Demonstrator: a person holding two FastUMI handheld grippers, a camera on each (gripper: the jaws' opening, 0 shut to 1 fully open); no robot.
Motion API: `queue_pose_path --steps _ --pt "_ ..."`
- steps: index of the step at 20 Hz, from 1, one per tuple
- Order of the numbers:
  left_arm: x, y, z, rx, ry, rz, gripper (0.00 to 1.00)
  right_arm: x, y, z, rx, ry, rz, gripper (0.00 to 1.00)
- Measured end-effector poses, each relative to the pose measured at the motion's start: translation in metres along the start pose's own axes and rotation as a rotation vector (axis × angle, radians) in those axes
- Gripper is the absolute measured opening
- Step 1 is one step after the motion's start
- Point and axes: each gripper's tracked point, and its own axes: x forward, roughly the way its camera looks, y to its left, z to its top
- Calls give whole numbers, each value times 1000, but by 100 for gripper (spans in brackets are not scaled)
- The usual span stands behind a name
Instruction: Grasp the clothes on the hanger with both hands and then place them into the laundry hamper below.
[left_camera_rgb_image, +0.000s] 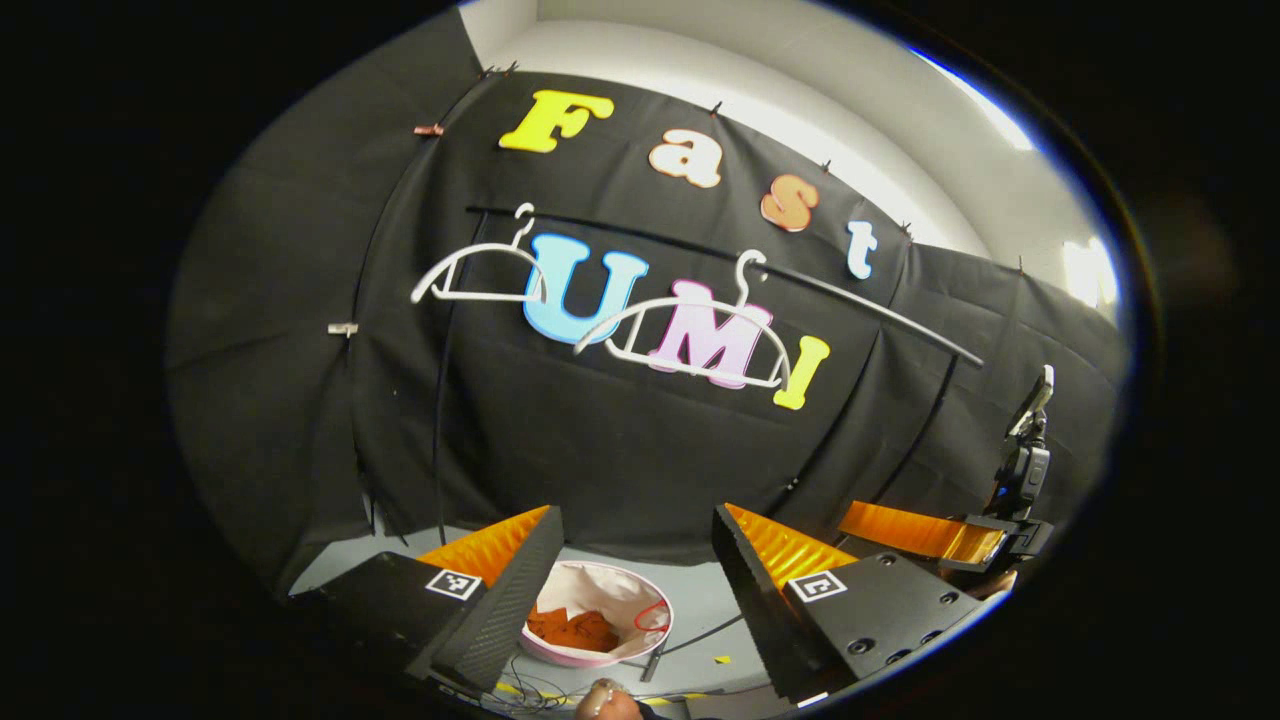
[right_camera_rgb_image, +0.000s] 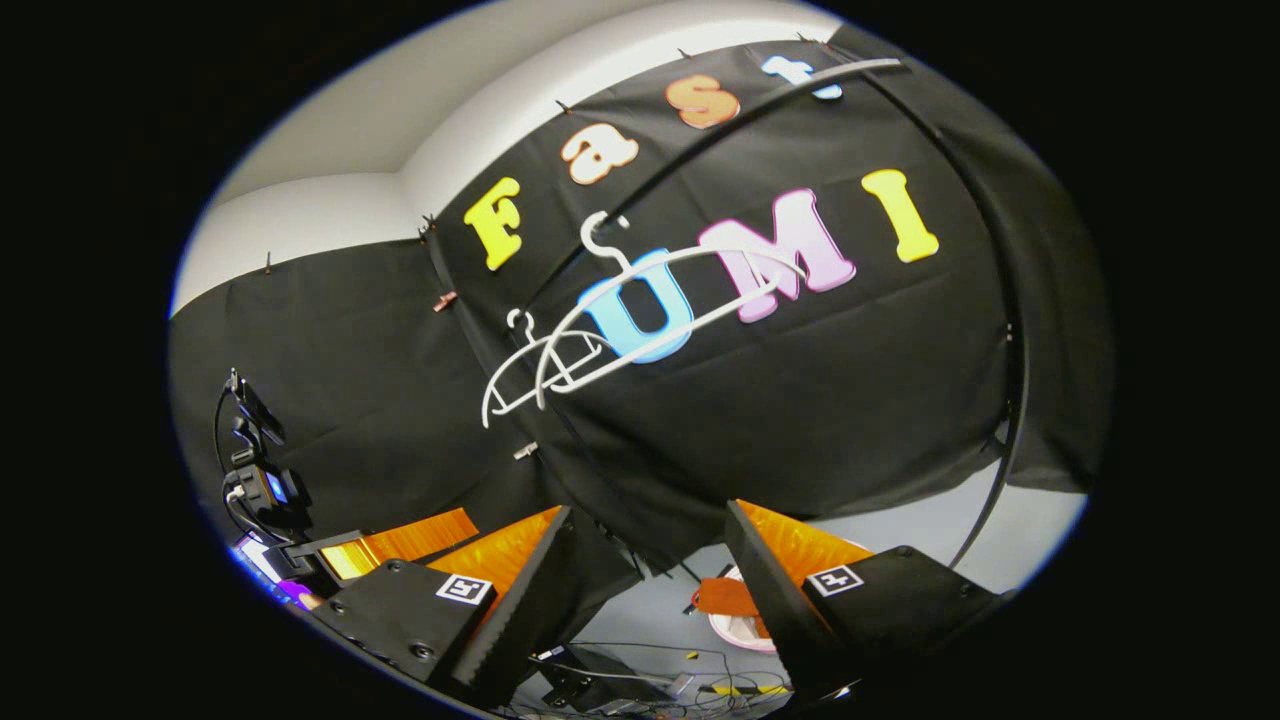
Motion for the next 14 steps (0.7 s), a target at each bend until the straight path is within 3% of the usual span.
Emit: queue_pose_path --steps 1,4,8,9,11,14 --pt "-12 -6 13 16 -43 -1 92 -12 5 11 -44 -40 -4 98" --pt "-36 -24 45 44 -152 -10 95 -44 4 42 -184 -159 -59 100" --pt "-60 -55 72 97 -268 -20 99 -85 5 77 -244 -304 -105 100" --pt "-63 -65 78 101 -291 -26 95 -93 2 89 -256 -336 -115 98" --pt "-65 -81 83 104 -319 -38 99 -100 -3 99 -264 -362 -127 99" --pt "-65 -99 93 121 -341 -31 95 -114 -10 119 -282 -386 -139 99"
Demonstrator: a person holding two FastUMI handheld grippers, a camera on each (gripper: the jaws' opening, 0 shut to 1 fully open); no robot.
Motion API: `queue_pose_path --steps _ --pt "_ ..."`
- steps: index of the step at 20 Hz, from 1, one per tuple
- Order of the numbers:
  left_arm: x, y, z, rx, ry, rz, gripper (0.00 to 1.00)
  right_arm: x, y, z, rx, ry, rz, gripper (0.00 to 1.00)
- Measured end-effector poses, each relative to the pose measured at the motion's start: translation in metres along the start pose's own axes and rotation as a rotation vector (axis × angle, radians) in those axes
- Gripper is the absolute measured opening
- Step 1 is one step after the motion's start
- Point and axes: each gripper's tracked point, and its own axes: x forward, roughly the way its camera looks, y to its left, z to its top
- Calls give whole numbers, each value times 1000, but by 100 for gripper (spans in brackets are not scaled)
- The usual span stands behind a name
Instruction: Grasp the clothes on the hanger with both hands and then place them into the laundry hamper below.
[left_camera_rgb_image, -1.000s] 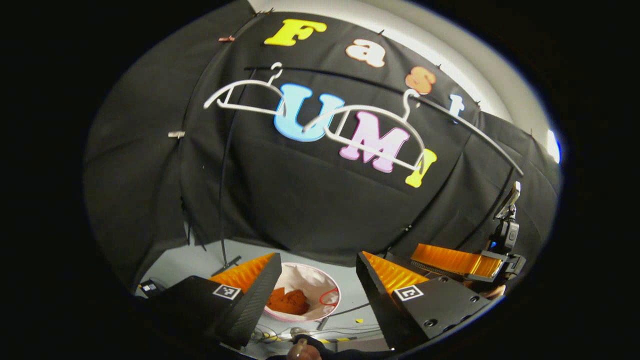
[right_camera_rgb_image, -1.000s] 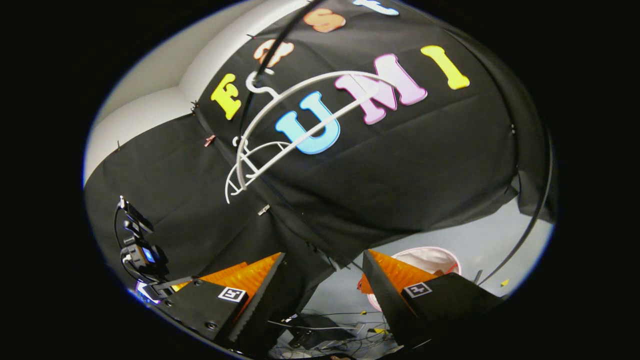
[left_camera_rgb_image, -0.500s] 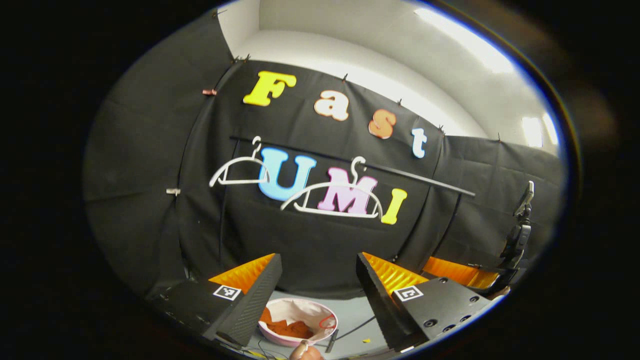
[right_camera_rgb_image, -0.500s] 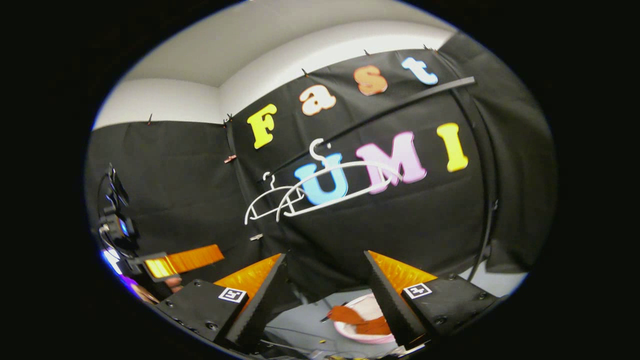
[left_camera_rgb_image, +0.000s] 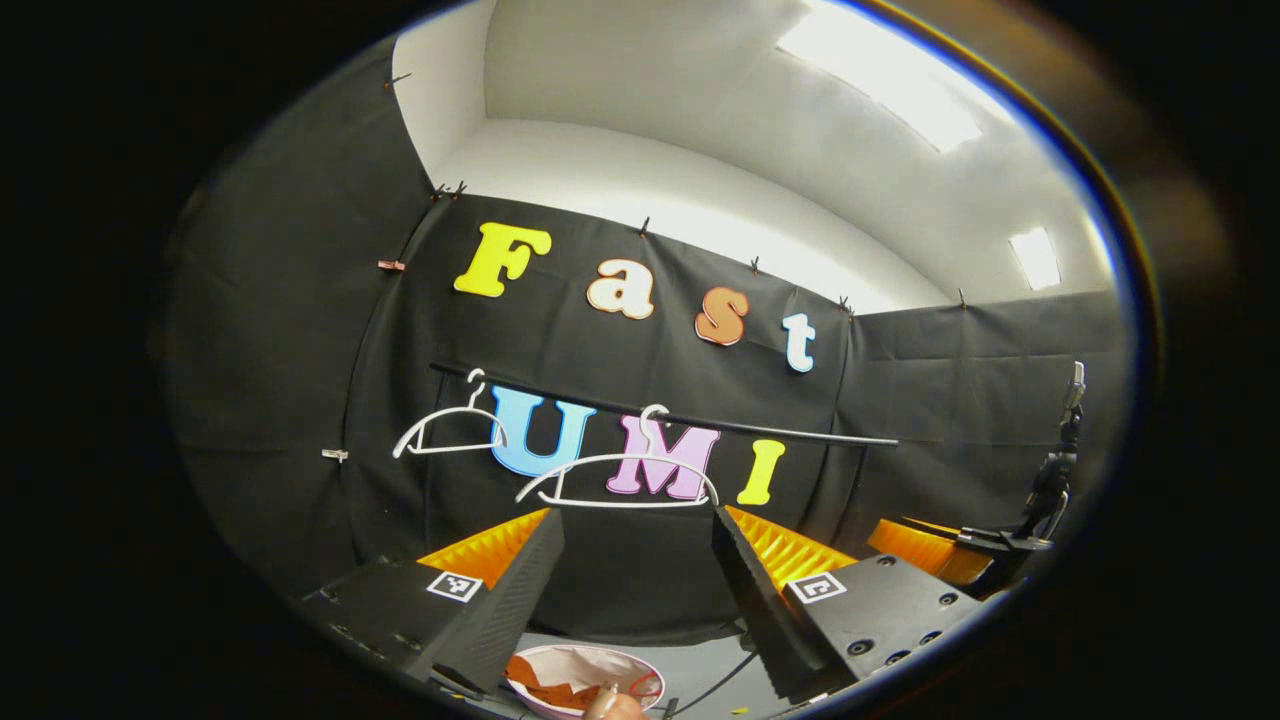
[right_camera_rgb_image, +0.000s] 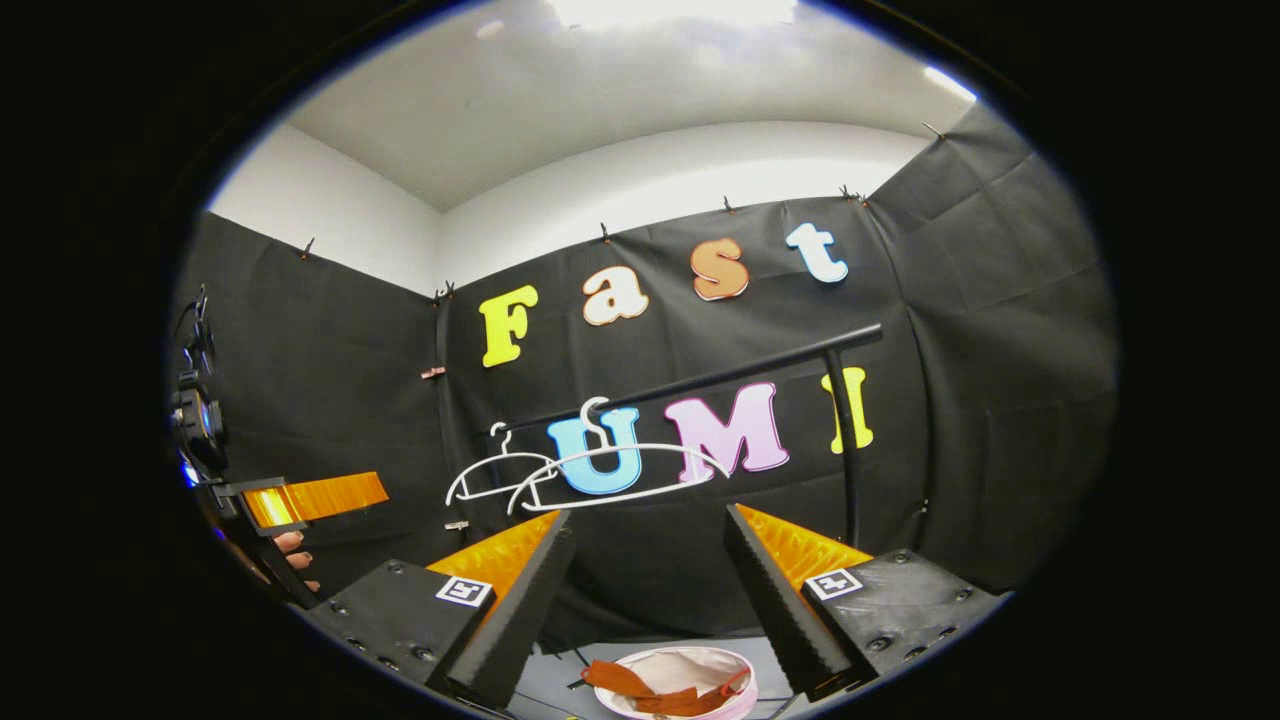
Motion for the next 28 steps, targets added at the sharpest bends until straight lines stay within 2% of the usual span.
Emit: queue_pose_path --steps 2,3,5,6,8,9,10,15,16,20,21,22,23,28 --pt "1 -9 4 11 -10 7 95 -2 -7 14 -43 -16 -2 100" --pt "0 -15 3 14 -6 6 91 -3 -8 24 -52 -34 3 96" --pt "-2 -22 3 19 -4 20 91 -6 -7 32 -46 -49 24 100" --pt "-4 -25 2 19 -5 25 95 -5 -7 31 -42 -47 31 100" --pt "-6 -32 4 22 -14 34 95 -3 -10 27 -39 -26 40 98" --pt "-6 -33 5 25 -16 36 92 -3 -9 27 -33 -22 47 100" --pt "-6 -37 4 26 -14 35 95 -4 -8 30 -29 -26 54 100" --pt "-9 -40 0 22 4 45 95 -7 -5 34 -45 -36 75 100" --pt "-9 -39 -1 25 8 50 95 -10 -6 35 -45 -35 74 98" --pt "-13 -44 1 28 5 47 95 -13 -9 36 -45 -27 67 100" --pt "-15 -45 3 26 0 47 92 -13 -8 36 -38 -26 68 100" --pt "-15 -45 4 24 -4 47 95 -16 -8 37 -32 -27 70 100" --pt "-16 -45 5 21 -7 49 95 -16 -8 38 -28 -31 69 98" --pt "-17 -49 4 6 -5 46 95 -23 -12 46 -38 -44 59 100"
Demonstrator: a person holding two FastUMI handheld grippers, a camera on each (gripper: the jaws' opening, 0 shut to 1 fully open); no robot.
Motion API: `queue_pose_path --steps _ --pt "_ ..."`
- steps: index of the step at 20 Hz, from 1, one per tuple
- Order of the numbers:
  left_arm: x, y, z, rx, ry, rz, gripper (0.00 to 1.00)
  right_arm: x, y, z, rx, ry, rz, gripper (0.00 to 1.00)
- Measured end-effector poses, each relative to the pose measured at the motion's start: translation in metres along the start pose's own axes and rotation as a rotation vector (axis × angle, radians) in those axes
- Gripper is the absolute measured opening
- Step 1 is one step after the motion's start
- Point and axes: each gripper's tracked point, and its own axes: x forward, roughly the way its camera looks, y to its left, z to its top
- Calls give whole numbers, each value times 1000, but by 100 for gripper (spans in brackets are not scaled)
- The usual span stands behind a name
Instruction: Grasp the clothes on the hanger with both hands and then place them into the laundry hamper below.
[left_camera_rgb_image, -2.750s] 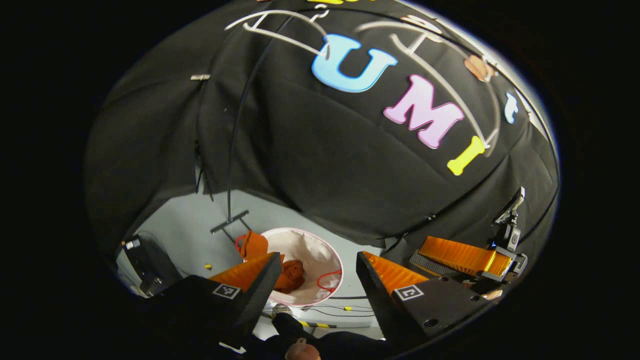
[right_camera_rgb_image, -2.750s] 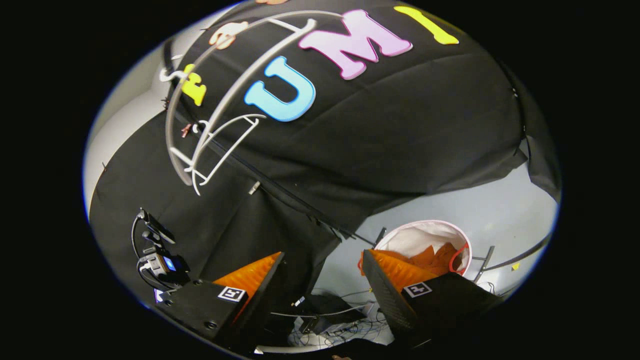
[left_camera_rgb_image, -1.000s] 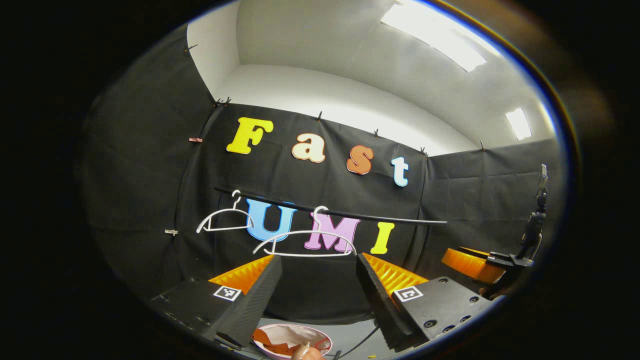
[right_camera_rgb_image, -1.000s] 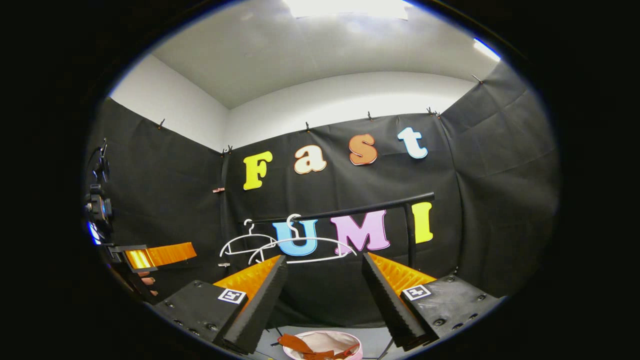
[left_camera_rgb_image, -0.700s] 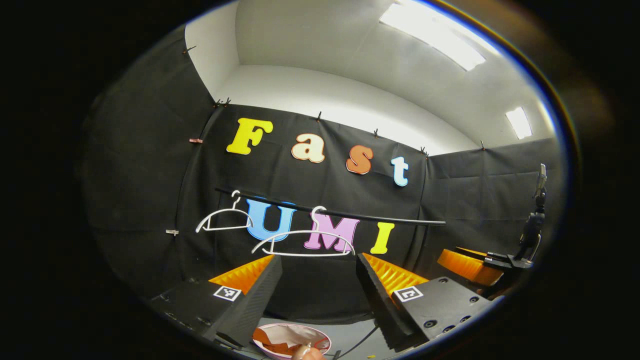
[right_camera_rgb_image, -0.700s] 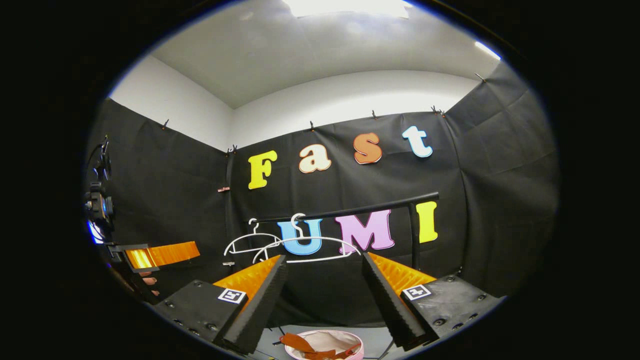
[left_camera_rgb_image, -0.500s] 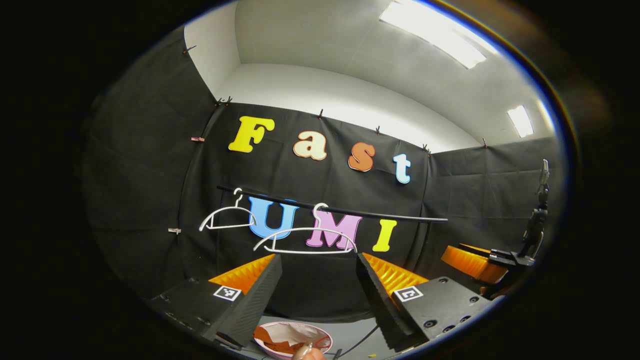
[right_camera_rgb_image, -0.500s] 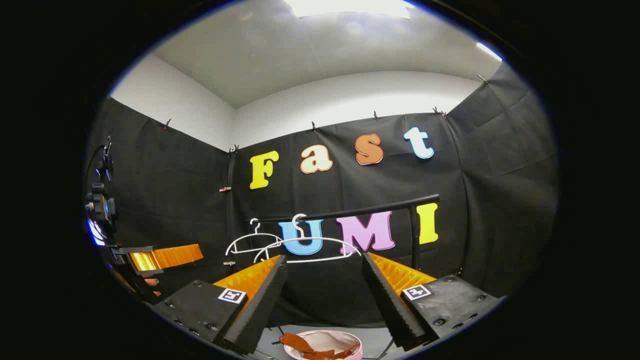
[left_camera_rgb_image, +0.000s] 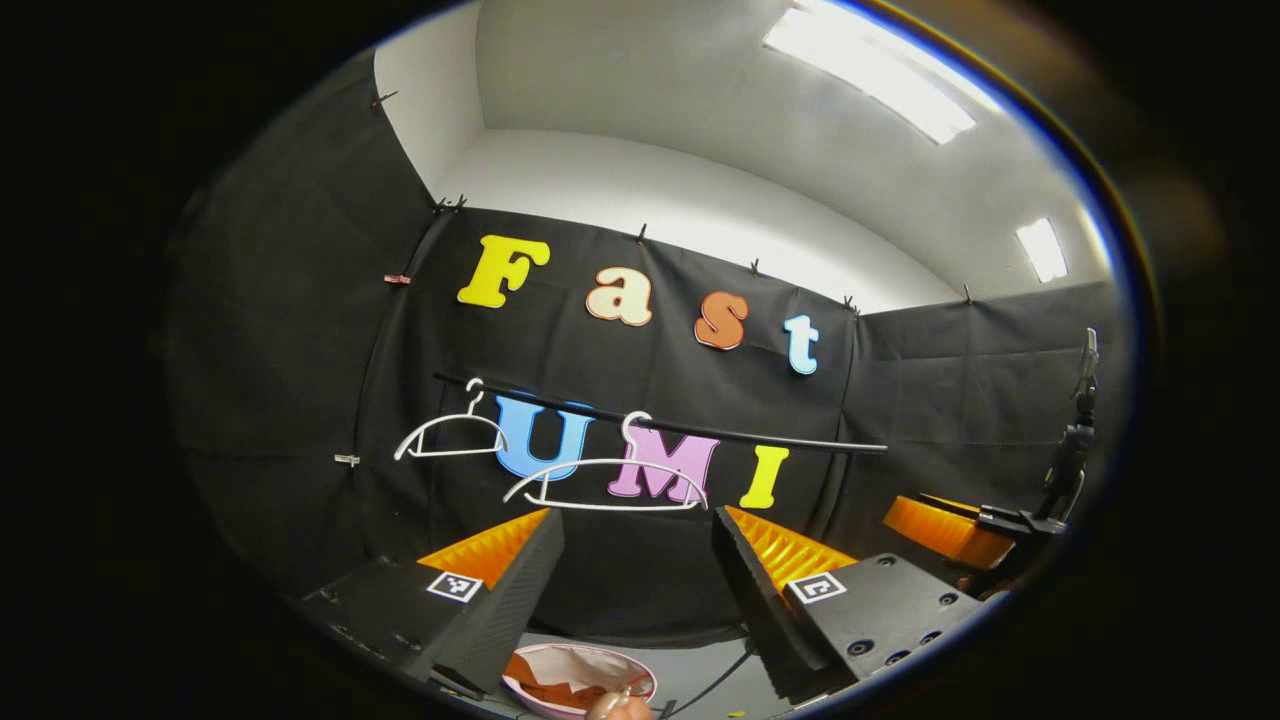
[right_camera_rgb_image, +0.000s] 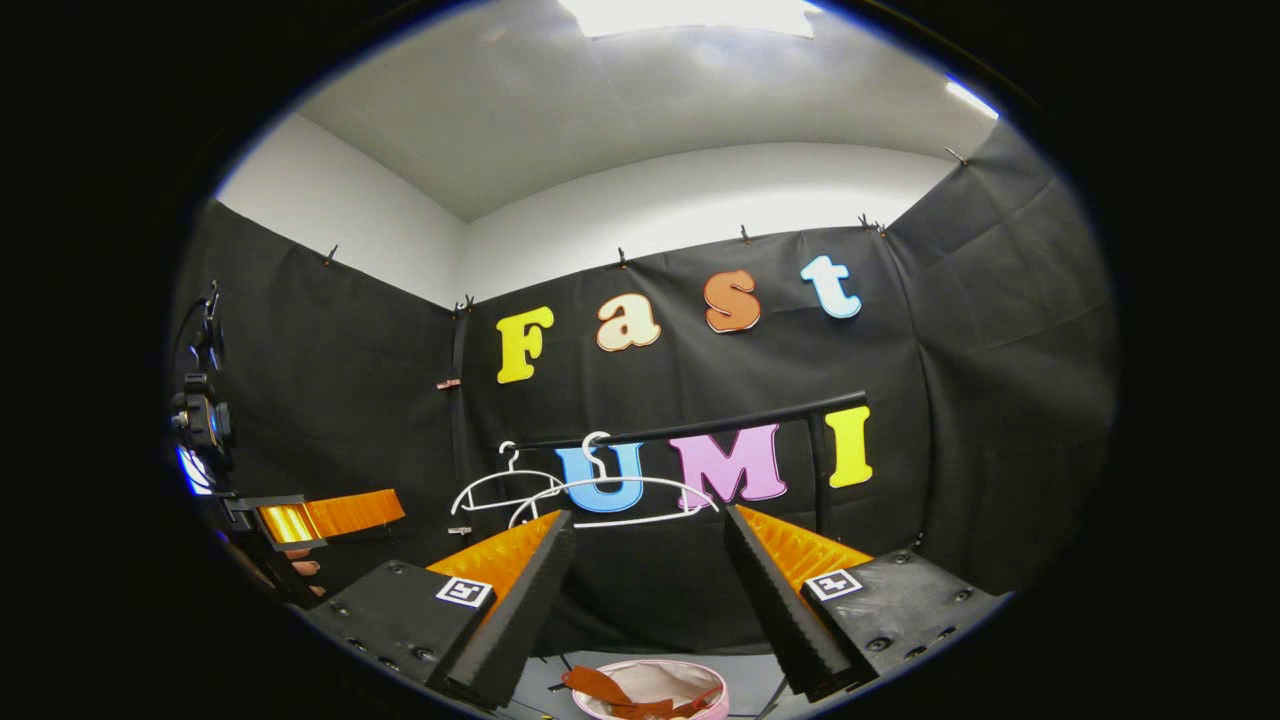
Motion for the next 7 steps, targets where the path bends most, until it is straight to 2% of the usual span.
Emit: queue_pose_path --steps 5,6,7 --pt "0 -1 0 -5 -1 -17 95 -7 -1 3 -5 -1 -13 98" --pt "-1 -1 -1 -6 1 -19 95 -7 -2 4 -3 -3 -17 92" --pt "-1 -1 -1 -8 2 -22 95 -9 -2 5 -1 -4 -21 100"
